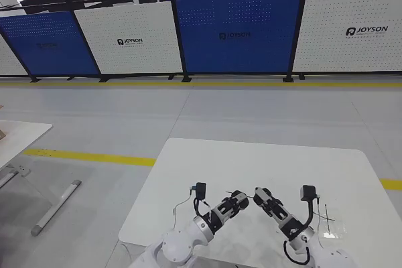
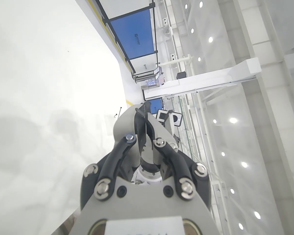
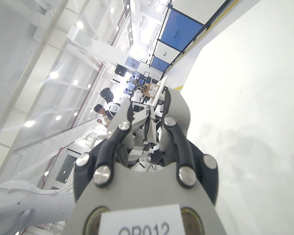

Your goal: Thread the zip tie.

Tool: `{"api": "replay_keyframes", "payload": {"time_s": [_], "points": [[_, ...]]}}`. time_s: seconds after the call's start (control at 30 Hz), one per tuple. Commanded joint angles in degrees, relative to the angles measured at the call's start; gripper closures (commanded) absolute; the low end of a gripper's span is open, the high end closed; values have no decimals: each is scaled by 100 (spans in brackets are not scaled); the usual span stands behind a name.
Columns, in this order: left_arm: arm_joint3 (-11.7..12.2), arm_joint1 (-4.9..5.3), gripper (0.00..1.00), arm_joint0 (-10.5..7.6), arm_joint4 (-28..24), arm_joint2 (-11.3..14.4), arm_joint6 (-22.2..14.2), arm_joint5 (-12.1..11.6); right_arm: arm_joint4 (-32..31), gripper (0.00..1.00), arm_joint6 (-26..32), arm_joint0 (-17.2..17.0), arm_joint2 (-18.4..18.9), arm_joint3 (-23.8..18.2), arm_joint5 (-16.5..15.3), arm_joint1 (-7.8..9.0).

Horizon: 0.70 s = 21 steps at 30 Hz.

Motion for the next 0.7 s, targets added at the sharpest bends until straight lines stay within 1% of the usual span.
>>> {"api": "replay_keyframes", "payload": {"time_s": [0.0, 0.1, 0.17, 0.27, 0.3, 0.37, 0.4, 0.67], "points": [[-8, 8, 100, 9, 8, -33, -13, 65, 33, 0, -10, -59, 91, -25, -51, 10], [-45, 31, 100, 33, 89, -132, -28, 206, 107, 0, -114, -212, 301, -108, -216, 32], [-72, 60, 100, 81, 91, -274, -94, 268, 219, 0, -206, -366, 513, -181, -347, 55], [-118, 102, 100, 189, 177, -458, -126, 349, 367, 0, -222, -574, 779, -333, -347, 84], [-127, 120, 100, 230, 242, -520, -165, 434, 397, 0, -212, -616, 831, -358, -347, 90], [-171, 142, 100, 277, 371, -569, -200, 599, 397, 0, -212, -616, 831, -358, -347, 90], [-227, 144, 100, 315, 262, -558, -293, 696, 397, 0, -212, -616, 831, -358, -347, 90], [-227, 144, 100, 315, 262, -558, -293, 696, 397, 0, -212, -616, 831, -358, -347, 90]]}}
